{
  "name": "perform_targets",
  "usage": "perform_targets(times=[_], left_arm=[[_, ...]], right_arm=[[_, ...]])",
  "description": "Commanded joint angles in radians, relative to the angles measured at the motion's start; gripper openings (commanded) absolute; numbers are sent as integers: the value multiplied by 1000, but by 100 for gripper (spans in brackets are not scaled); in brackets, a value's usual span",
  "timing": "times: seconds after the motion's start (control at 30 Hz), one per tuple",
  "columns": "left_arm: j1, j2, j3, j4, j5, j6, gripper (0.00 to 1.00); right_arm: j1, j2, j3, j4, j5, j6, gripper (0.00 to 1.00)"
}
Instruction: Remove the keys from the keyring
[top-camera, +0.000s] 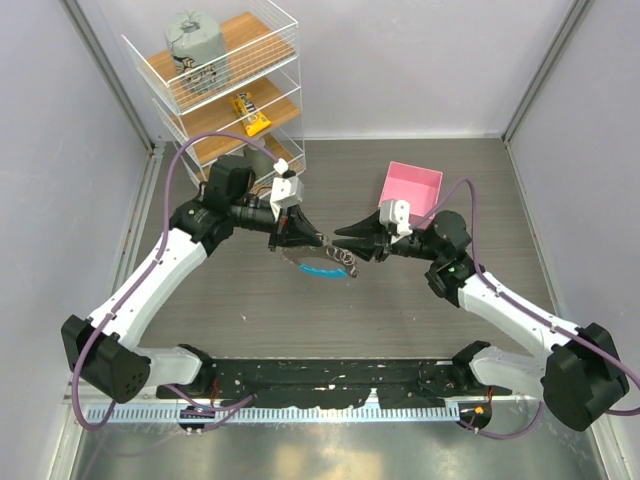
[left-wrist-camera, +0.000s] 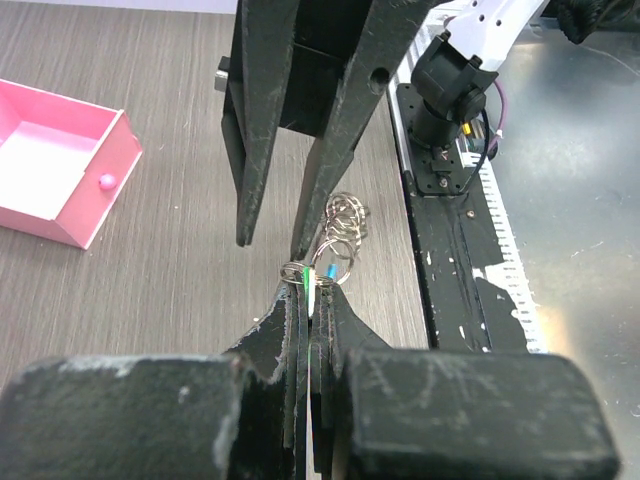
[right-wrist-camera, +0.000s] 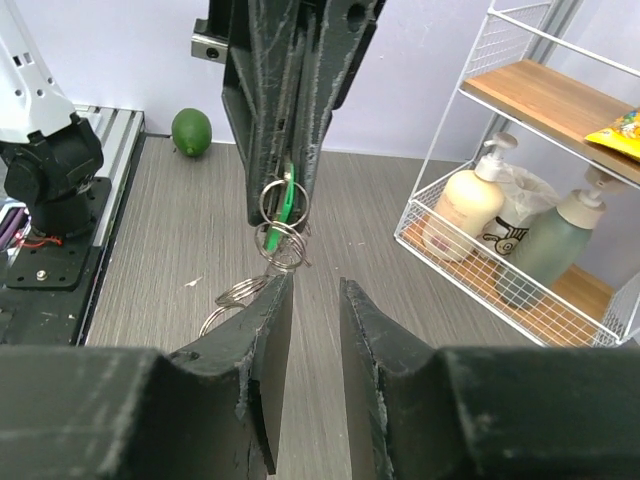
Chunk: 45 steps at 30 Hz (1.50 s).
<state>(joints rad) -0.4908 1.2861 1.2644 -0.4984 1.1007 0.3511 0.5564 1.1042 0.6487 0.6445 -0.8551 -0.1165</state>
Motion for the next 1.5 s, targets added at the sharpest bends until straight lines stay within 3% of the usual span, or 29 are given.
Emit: perform_targets(times=[0.0,0.4,1.03,1.27,1.37,1.47], left_arm=[[1,-39,3,52,50,22,0],[0,-45,6,55,80,23,0],[-18,-24,29,1,134,58,0],[-20,-31,32,-2,125,65,0],[-20,-34,30,-5,116,66,0],[-20,-36,30,-6,110,66,0]], right_arm=[[-21,-4,12,95,-27,64,31],[-21,74,45,205,-159,170,31],[-21,111,45,336,-200,270,31],[-18,117,45,345,-223,284,18],[-15,121,48,345,-232,282,6],[-15,121,46,343,-242,284,5]])
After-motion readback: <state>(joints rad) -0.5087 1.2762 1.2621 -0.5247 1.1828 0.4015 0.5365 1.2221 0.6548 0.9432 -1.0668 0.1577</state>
